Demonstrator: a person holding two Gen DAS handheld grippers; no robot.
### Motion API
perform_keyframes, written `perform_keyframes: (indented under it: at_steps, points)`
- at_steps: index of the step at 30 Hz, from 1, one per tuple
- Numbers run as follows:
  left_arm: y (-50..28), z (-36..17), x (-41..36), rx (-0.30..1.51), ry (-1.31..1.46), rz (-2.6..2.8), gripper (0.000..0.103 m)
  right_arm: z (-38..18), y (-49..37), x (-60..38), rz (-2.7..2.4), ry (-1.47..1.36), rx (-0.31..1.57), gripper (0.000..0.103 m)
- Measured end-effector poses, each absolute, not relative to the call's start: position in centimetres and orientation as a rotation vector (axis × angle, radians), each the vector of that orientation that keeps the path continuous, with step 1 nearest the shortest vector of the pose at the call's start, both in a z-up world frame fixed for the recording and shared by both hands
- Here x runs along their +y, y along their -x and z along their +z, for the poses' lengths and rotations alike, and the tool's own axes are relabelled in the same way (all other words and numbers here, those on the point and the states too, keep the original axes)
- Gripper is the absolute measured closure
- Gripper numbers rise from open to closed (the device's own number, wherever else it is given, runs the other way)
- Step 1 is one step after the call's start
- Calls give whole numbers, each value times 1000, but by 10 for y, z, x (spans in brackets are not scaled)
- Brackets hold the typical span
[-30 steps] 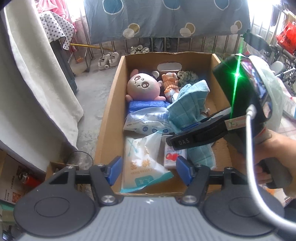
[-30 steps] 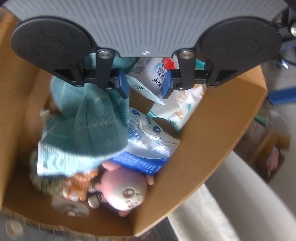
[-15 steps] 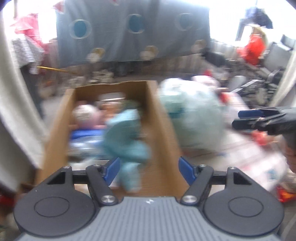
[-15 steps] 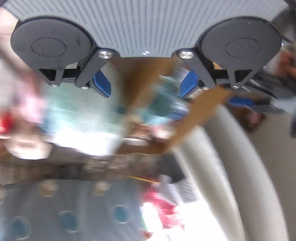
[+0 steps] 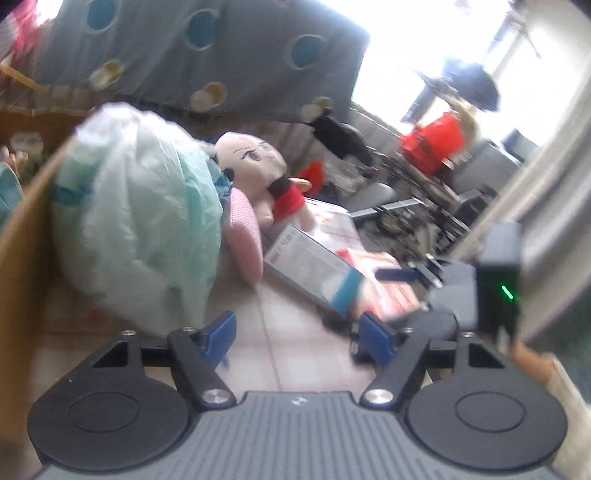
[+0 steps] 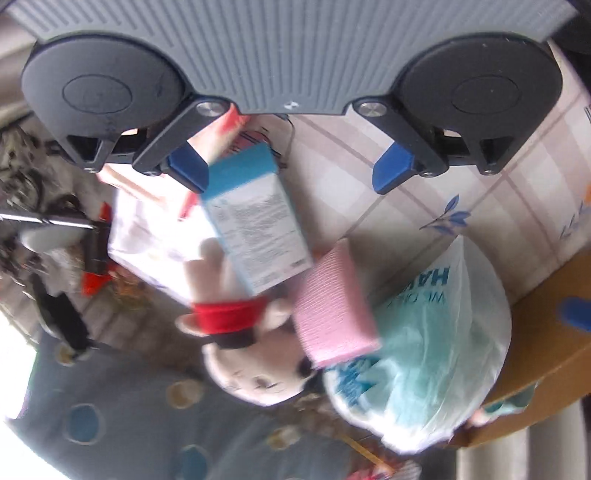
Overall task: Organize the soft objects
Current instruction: 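Move both tools back toward the pink sponge and blue-white box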
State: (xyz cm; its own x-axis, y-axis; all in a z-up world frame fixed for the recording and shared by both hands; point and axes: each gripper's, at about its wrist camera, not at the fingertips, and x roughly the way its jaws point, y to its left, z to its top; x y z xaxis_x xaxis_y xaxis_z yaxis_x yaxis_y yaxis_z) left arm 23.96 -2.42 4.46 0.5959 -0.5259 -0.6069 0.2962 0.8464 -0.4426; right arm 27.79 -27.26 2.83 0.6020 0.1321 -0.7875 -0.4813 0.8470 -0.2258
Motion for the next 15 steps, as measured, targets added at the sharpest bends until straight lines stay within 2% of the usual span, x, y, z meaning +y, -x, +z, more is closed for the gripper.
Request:
perform_keyframes:
  at_steps: [6, 12, 14, 15]
  points:
    - [-306, -5, -65, 806, 373, -393, 34, 6, -314, -254, 381, 564, 831, 2]
    - [-339, -33, -70, 803, 441, -270, 34, -24, -363, -242, 316, 625, 945, 2]
    - [-340, -33, -68, 783, 439, -264, 34, -34, -374, -242, 330, 589, 999, 7]
    - [-340, -34, -68, 770, 434, -260, 34, -34, -375, -244, 331, 546, 989, 21]
